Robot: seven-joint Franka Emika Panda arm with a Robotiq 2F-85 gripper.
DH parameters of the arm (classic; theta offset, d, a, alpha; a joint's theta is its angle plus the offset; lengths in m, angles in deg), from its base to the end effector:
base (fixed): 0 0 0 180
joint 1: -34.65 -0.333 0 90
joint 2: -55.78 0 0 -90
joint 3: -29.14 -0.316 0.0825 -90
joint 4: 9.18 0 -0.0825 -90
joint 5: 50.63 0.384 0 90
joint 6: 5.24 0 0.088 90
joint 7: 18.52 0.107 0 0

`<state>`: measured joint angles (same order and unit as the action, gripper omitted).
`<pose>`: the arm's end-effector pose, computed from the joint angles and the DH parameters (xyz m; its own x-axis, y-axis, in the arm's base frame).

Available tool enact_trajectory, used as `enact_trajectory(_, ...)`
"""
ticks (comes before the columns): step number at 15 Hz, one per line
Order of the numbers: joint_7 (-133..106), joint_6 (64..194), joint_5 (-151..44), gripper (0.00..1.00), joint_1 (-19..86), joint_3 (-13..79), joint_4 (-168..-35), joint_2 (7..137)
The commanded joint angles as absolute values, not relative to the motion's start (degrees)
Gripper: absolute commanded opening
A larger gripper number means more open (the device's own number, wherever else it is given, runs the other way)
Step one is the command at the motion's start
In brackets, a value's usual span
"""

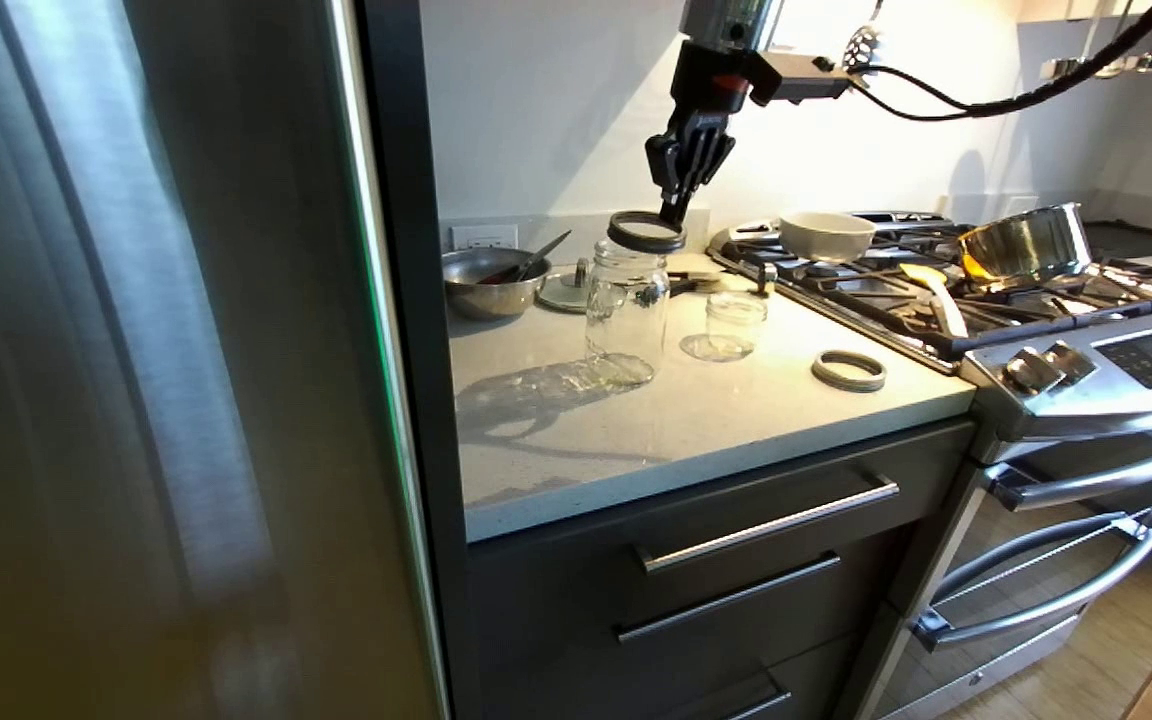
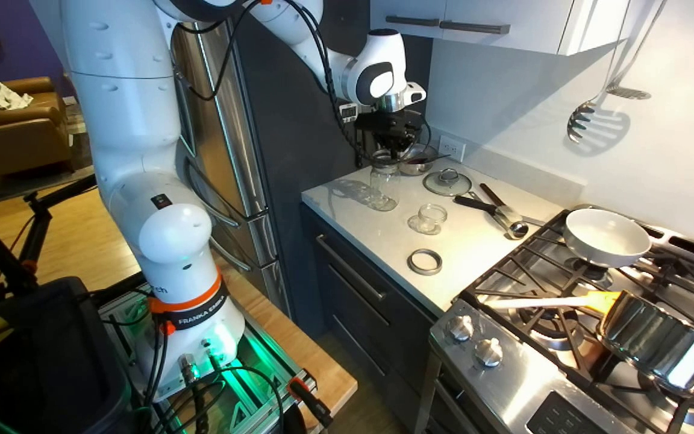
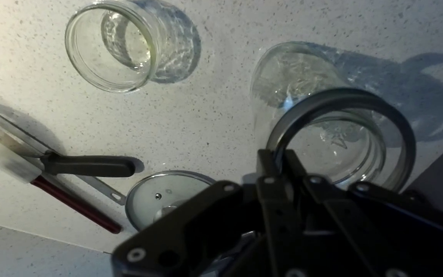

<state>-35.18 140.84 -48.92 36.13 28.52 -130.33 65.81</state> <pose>0.5921 -0.0094 0.3583 0.9351 0.2482 0.2530 0.2435 -0.9686 0.0503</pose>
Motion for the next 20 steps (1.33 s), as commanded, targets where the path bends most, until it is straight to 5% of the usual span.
enact_trajectory(1,-33.4,139.1,-49.4,0.02,36.0,28.2,-127.2,68.4)
enact_trajectory(20,-29.9,132.4,-51.2,0.02,35.3,28.5,-121.1,72.6)
